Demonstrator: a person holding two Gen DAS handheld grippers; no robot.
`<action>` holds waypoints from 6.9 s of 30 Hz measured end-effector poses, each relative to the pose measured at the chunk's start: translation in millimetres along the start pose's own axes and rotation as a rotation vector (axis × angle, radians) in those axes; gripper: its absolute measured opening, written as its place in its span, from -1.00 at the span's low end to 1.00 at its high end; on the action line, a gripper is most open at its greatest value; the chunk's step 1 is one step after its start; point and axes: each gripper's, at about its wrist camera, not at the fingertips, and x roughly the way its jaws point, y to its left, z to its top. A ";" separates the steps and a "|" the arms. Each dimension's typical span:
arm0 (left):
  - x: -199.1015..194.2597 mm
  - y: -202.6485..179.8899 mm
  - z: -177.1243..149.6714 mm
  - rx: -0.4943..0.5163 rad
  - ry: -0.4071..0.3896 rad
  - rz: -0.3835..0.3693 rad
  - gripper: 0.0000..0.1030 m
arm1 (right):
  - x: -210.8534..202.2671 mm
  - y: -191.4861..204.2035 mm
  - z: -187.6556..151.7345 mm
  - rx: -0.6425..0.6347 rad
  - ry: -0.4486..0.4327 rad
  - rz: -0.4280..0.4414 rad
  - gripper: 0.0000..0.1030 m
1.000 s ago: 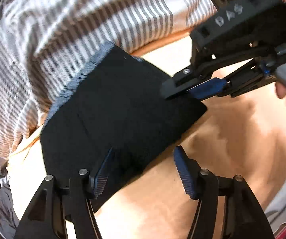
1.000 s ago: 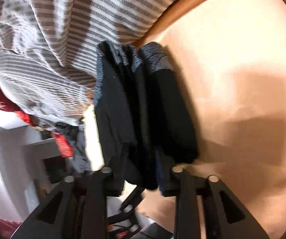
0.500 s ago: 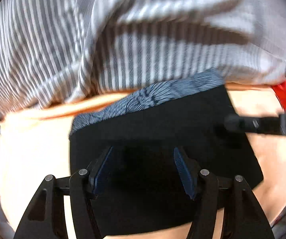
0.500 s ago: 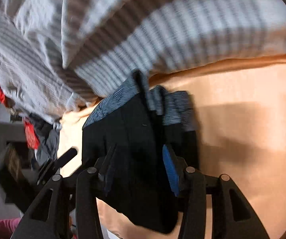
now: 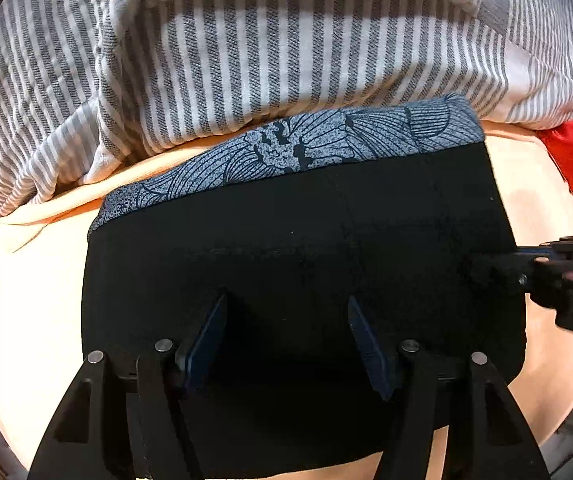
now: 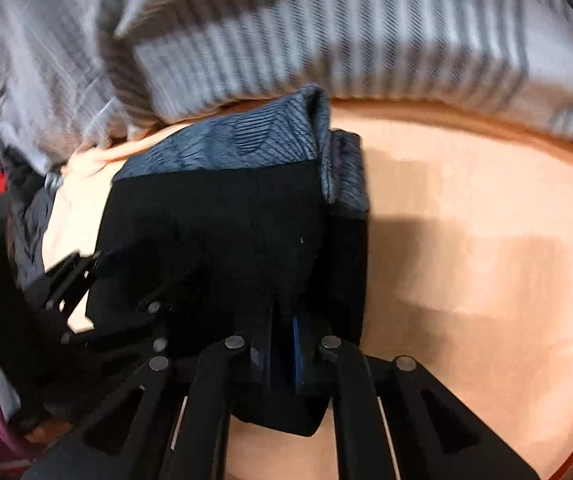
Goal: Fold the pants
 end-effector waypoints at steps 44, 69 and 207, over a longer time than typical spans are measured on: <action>3.0 122.7 14.4 -0.226 0.021 0.099 0.55 | 0.1 -19.2 -29.4 0.138 -0.064 -0.137 -0.51; -2.1 174.1 -15.0 -0.121 0.183 -0.297 0.55 | -10.0 -78.0 -43.8 0.193 -0.070 0.167 0.37; -134.8 31.4 -152.8 -0.040 0.144 0.086 1.00 | -76.9 58.8 -212.5 0.130 -0.095 -0.309 1.00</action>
